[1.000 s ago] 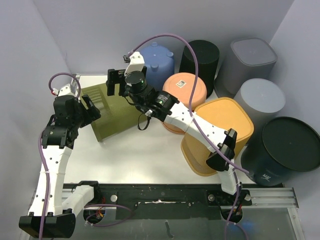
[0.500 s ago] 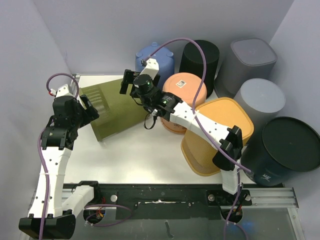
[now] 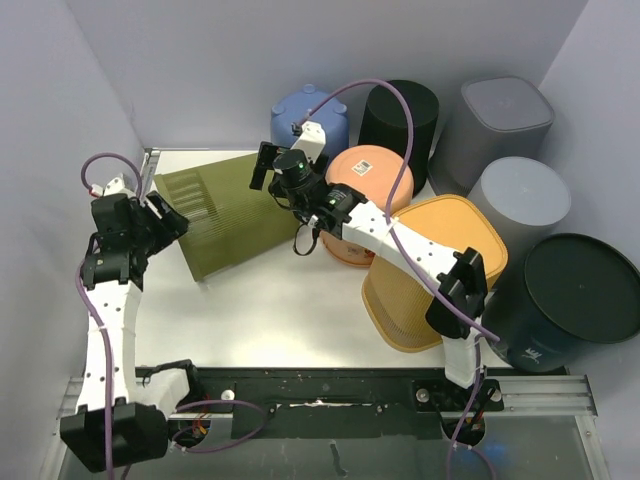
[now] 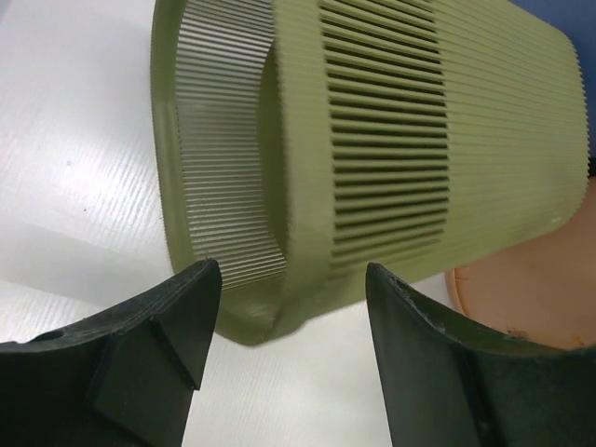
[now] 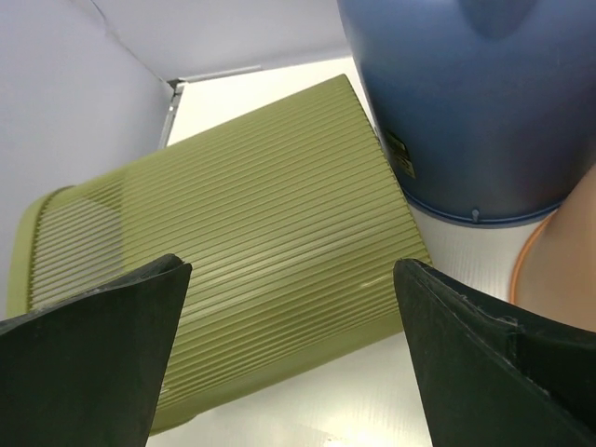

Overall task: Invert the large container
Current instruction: Adjust the container at the center of the board.

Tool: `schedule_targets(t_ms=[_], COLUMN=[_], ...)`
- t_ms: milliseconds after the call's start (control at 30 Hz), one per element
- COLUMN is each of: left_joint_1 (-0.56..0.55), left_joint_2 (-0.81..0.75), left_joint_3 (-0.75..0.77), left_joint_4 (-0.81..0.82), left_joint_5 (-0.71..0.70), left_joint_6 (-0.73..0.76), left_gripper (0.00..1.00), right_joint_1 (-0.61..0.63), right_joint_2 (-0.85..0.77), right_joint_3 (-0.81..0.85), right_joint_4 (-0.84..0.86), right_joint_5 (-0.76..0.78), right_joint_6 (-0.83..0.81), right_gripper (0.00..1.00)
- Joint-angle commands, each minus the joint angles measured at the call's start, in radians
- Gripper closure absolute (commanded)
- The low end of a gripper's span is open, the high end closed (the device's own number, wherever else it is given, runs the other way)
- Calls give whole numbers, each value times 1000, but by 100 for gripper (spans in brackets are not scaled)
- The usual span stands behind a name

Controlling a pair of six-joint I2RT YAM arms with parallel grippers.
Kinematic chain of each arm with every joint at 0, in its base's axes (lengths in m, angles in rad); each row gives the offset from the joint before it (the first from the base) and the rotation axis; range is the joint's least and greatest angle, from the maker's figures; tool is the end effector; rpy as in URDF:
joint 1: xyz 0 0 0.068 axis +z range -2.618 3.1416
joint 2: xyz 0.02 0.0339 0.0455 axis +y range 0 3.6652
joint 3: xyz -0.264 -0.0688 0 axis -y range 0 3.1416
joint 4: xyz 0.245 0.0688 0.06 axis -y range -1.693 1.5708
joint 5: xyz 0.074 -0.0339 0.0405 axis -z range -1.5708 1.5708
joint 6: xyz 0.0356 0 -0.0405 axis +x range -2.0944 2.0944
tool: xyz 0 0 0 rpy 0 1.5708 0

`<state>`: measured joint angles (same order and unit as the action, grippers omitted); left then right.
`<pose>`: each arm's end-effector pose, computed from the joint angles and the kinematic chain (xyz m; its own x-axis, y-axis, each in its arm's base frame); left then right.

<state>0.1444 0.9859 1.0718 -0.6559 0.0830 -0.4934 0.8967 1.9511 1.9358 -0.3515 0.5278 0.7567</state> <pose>0.2036 0.0266 0.3553 -0.4351 -0.5402 -0.7203 -0.3184 0.8406 -0.4381 0.3022 0.3495 0.3773 -0.4247 0.4186 -0.8027 -0.1237 0.8515 0.5095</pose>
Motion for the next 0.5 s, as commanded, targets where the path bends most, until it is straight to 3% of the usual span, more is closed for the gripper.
schedule_targets(t_ms=[0,300,367,467], left_joint_1=[72,88,94,101], left_joint_2=[36,34,49,74], left_joint_3=[-43,-12,-16,-22], left_joint_4=[219,303,346,385], left_joint_5=[254,330,371,382], left_joint_6=[-43,-101,-127,-155], left_gripper=[42,78,72,47], right_joint_1=[1,10,18,31], right_joint_2=[-101,-189,-214,-262], right_joint_3=[-23,-56,-59,-71], right_joint_4=[52,60,72,88], right_joint_5=[27,29,35,51], right_joint_6=[-34,-101,-130,-163], right_gripper=[2,2,2,2])
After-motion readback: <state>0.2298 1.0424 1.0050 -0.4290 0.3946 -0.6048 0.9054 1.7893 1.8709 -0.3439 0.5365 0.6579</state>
